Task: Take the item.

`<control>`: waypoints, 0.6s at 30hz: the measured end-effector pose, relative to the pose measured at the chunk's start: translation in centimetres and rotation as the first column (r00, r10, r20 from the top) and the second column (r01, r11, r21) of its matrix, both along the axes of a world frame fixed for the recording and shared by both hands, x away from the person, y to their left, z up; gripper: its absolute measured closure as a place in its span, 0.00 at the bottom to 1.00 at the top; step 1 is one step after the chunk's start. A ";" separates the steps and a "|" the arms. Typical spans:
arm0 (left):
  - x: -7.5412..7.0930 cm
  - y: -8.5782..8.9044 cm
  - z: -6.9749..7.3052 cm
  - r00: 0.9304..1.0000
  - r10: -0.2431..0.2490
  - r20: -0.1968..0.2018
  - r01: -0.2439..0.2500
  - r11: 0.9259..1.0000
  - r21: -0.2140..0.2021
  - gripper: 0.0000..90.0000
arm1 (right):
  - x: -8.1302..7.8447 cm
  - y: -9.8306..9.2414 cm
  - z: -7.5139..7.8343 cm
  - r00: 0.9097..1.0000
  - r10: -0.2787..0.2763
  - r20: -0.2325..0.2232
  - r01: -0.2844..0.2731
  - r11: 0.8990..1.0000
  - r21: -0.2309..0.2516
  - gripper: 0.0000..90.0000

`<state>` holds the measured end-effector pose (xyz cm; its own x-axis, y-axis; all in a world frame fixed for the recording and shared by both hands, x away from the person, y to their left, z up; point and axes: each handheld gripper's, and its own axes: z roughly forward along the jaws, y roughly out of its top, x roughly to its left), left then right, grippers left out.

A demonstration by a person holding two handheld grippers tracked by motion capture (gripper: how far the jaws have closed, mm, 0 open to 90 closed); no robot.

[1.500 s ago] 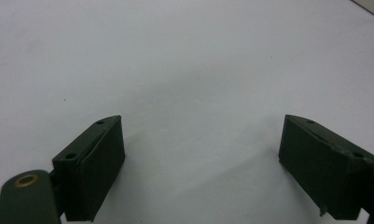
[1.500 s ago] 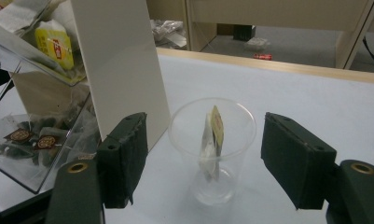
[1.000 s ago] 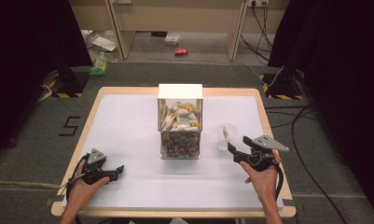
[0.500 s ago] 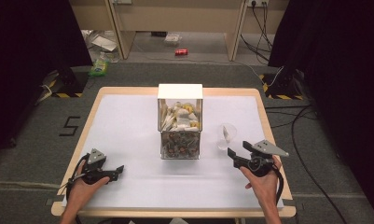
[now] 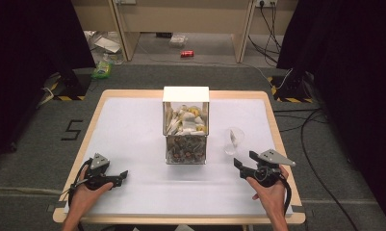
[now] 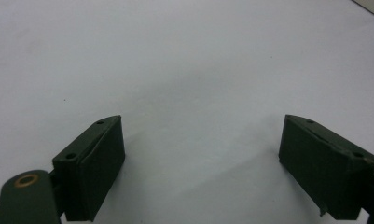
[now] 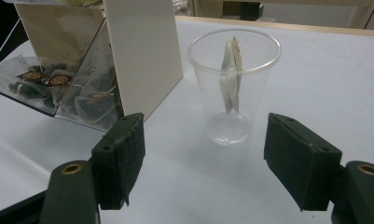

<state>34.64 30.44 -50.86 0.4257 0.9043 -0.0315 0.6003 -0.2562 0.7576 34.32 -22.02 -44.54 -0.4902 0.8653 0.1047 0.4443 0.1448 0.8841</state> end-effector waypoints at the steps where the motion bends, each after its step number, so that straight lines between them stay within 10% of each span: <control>1: 0.0 0.0 0.0 1.000 0.000 -0.001 0.000 1.000 0.000 0.15 | 0.0 0.0 -0.1 1.000 0.003 0.000 -0.003 1.000 -0.002 0.33; 18: 0.0 0.0 0.0 1.000 0.000 0.000 0.000 1.000 0.000 0.15 | -0.8 0.4 -1.1 0.999 0.024 -0.038 -0.025 0.999 -0.029 0.32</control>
<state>34.64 30.44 -50.86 0.4260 0.9042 -0.0318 0.6006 -0.2563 0.7573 33.51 -21.67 -45.69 -0.5074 0.8561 0.0982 0.4733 0.1817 0.8620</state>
